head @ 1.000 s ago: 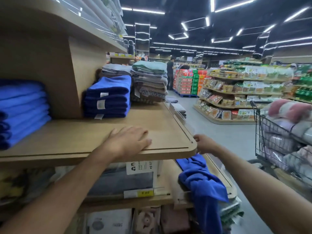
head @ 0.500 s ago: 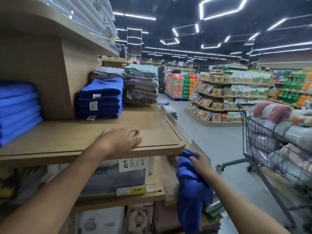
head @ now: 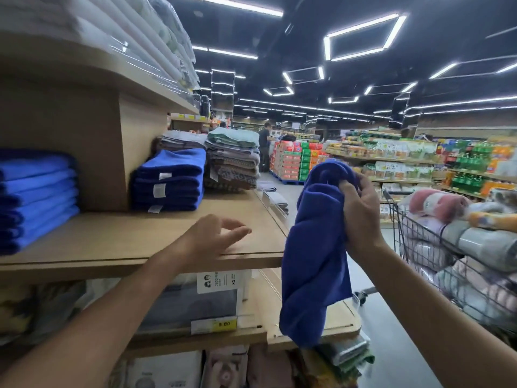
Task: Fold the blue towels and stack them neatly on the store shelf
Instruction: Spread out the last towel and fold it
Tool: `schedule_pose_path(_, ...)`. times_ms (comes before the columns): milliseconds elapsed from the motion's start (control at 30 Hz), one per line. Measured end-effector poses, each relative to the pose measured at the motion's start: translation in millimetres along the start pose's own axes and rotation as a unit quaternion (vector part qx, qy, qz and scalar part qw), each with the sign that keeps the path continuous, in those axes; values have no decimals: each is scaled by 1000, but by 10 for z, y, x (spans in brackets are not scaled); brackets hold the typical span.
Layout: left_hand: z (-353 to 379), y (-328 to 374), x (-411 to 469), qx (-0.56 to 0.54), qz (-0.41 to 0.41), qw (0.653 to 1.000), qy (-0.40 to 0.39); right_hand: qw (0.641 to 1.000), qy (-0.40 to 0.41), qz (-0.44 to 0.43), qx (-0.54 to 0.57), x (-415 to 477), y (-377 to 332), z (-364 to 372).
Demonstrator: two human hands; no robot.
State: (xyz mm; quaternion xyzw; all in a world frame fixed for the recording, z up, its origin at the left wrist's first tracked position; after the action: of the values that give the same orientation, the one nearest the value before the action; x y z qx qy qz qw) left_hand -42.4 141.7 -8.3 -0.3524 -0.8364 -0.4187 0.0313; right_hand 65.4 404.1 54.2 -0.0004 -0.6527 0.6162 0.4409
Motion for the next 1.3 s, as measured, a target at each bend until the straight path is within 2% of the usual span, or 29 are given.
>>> schedule_pose_path(33, 11, 168, -17, -127, 8, 992, -6, 999, -23, -17, 28, -47, -161, 178)
schedule_pose_path(67, 5, 298, -28, -262, -2, 965, -15, 997, -58, -33, 47, -115, -300, 371)
schedule_pose_path(133, -60, 515, -53, -482, -31, 875, -45, 986, -144, -74, 48, -319, -497, 754)
schedule_pose_path(200, -198, 624, -133, -582, -48, 809, -59, 966, -222, -129, 0, -582, -556, 1037)
schedule_pose_path(300, -399, 611, -256, -610, -35, 791, -24, 930, -316, -154, -108, -927, -357, 1292)
schedule_pose_path(333, -464, 577, -281, -612, -23, 791, 7, 920, -350, -133, -114, -1023, -256, 1353)
schedule_pose_path(400, -629, 469, -347, -591, 3, 801, 96, 921, -383, -53, -55, -1154, -74, 1432)
schedule_pose_path(500, -757, 373, -462, -554, 31, 820, 138, 944, -329, 21, -21, -1102, 24, 1462)
schedule_pose_path(567, -812, 346, -521, -489, 39, 859, 145, 953, -298, 37, -30, -1003, 26, 1470)
schedule_pose_path(667, -861, 340, -579, -376, 55, 914, 145, 929, -359, 91, 18, -986, 10, 1660)
schedule_pose_path(733, -920, 373, -616, -299, 87, 938, 154, 891, -410, 180, 69, -1030, 62, 1772)
schedule_pose_path(767, -940, 400, -635, -243, 106, 952, 154, 877, -418, 218, 89, -1026, 92, 1791)
schedule_pose_path(800, -942, 435, -652, -178, 119, 966, 145, 878, -410, 231, 90, -986, 109, 1789)
schedule_pose_path(867, -930, 466, -675, -108, 120, 980, 113, 903, -382, 187, 60, -854, 82, 1769)
schedule_pose_path(900, -922, 457, -688, -118, 119, 981, 96, 916, -362, 160, 62, -792, 38, 1756)
schedule_pose_path(967, -915, 391, -712, -220, 104, 968, 68, 936, -317, 126, 89, -656, -21, 1703)
schedule_pose_path(1033, -1022, 311, -748, -252, 81, 959, 100, 955, -269, 95, 87, -489, -72, 1591)
schedule_pose_path(1100, -1201, 238, -796, -208, 57, 964, 156, 971, -226, 48, 52, -306, -156, 1435)
schedule_pose_path(1200, -1516, 182, -889, -168, 44, 960, 220, 987, -152, 40, 20, -2, -210, 1180)
schedule_pose_path(1300, -1697, 157, -927, -181, 35, 964, 193, 991, -129, 39, 1, 193, -222, 1122)
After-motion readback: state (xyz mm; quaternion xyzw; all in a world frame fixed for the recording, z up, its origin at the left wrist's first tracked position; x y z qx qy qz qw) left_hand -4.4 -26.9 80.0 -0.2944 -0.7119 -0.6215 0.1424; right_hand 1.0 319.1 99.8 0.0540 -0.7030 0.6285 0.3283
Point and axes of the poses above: each hand's wrist, its own x-axis towards the middle knuckle, its own z-axis out of the palm, y = z × x, the point moved 8 cm from there along x, towards the middle knuckle, and after that the axes turned 8 degrees about -x, right-handed, at the moved point
